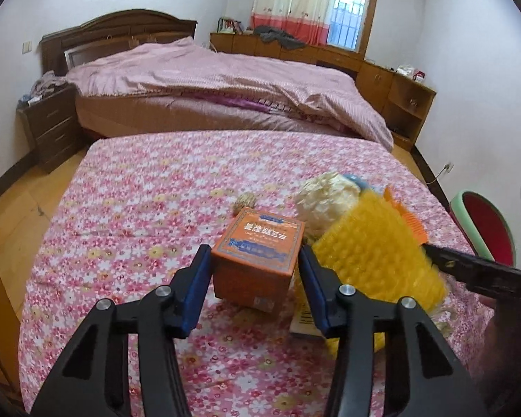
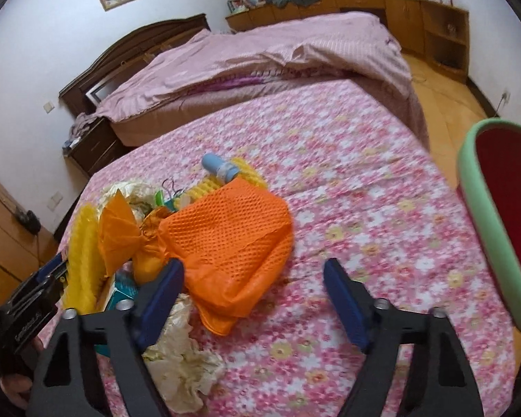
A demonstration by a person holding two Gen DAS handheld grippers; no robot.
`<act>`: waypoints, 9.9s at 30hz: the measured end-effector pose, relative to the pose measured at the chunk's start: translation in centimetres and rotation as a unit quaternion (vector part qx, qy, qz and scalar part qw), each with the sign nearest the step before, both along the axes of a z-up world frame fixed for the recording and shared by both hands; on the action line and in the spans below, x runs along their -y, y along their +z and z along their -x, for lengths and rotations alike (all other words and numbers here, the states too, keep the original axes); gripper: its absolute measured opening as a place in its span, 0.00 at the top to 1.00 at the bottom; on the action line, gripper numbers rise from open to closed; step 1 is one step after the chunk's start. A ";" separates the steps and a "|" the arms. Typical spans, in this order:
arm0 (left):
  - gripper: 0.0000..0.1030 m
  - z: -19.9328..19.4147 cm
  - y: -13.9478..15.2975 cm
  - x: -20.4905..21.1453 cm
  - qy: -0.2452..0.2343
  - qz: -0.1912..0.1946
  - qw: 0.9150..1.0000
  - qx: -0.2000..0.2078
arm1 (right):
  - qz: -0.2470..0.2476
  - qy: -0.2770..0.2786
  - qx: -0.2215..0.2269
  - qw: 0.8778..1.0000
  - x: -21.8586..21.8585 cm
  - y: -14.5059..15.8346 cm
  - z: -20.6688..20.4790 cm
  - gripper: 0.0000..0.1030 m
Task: Collect trash
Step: 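Grasp the orange cardboard box with the left tool while the right grasps the mesh bag, then carry the orange box into the red bucket while the right tool drops the mesh bag, then open the left tool and move both tools back over the bed, then grasp the yellow foam fruit net with the left tool, then grasp the white crumpled paper with the right tool while the left holds the net, then drop the foam net from the left tool into the bucket while the right drops the paper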
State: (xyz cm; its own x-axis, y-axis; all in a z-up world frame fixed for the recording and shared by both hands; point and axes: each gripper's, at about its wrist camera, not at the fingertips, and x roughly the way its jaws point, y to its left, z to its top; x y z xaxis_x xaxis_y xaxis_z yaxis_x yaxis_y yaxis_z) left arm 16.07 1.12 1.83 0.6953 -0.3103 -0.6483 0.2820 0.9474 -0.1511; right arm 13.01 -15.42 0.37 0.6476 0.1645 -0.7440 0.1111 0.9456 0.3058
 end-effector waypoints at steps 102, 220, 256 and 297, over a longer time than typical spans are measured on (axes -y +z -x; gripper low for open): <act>0.44 8.9 4.5 28.7 -0.197 0.012 0.980 -0.026 | -0.043 -0.253 0.140 0.956 24.1 5.3 20.4 0.56; 0.77 9.6 2.0 -0.1 0.085 0.068 0.993 -0.054 | -0.009 0.103 0.008 0.995 -3.4 -0.5 7.5 0.90; 0.77 8.3 6.2 13.1 -0.066 0.055 0.995 -0.059 | -0.014 -0.048 0.169 0.984 11.1 10.0 15.0 0.96; 0.50 5.2 2.6 36.2 -0.245 -0.029 0.966 -0.077 | -0.078 -0.209 0.115 0.968 26.6 2.9 16.5 0.74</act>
State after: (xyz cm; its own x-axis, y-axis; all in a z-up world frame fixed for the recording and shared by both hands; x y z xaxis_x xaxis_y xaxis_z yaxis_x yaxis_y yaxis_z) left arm 10.83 -35.05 4.46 0.3683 -0.5375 -0.7586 0.6770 0.7143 -0.1774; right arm -3.44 -41.98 3.27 0.8276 -0.0488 -0.5592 0.3859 0.7729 0.5037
